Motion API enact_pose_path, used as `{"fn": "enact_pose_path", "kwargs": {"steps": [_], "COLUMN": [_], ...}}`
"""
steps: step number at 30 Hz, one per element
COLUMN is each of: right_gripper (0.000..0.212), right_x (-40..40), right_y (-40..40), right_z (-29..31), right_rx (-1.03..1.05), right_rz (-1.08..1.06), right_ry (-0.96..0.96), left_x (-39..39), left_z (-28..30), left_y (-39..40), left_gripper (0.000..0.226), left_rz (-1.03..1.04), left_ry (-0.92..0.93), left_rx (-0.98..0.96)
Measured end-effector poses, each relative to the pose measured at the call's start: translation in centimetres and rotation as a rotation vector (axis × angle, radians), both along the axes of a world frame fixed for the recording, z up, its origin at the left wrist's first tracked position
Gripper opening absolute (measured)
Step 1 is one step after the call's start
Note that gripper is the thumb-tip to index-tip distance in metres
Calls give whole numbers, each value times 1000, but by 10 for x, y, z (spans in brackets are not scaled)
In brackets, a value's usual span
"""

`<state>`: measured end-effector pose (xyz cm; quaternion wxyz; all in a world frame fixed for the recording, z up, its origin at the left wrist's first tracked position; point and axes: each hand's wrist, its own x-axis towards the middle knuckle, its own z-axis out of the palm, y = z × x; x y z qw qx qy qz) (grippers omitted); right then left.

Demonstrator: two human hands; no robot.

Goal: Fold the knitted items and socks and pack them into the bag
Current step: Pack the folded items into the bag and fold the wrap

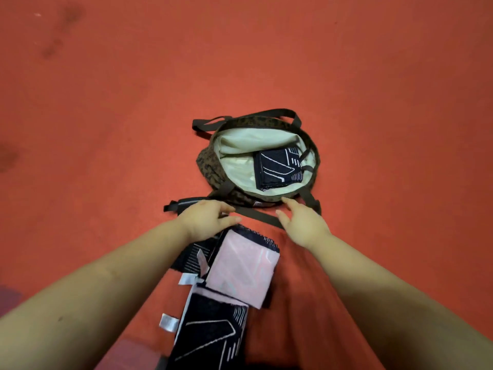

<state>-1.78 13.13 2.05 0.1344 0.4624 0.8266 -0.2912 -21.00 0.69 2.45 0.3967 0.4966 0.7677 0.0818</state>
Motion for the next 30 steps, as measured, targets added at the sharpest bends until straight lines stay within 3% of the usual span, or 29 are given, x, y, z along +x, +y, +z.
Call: {"fn": "enact_pose_path", "kwargs": {"steps": [6,10,17,23,27,30], "right_gripper": [52,58,35,37,54,41], "right_x": [25,20,7,6,1,-5], "right_y": [-78,-106,-121,-125,-115,-99], "right_z": [-16,-19,-23,-7,2,5], "right_rx": [-227,-303,-448,-560,-665,-699], "right_rz": [-174,-528,-926,-724,-688,-722], "right_ry": [20,154,385,551,587,626], "left_x": [26,42,45,29,17,7], "left_z": [-16,-33,-43,-38,-24,-8], "left_y": [-51,-67,-71,-70,-62,-55], "left_gripper": [87,81,69,70,62,59], "left_rz": [103,208,347,375,330,374], "left_ry": [-72,-72,-116,-346,-413,-589], "left_rx": [-83,-81,-79,-60,-74,-91]}}
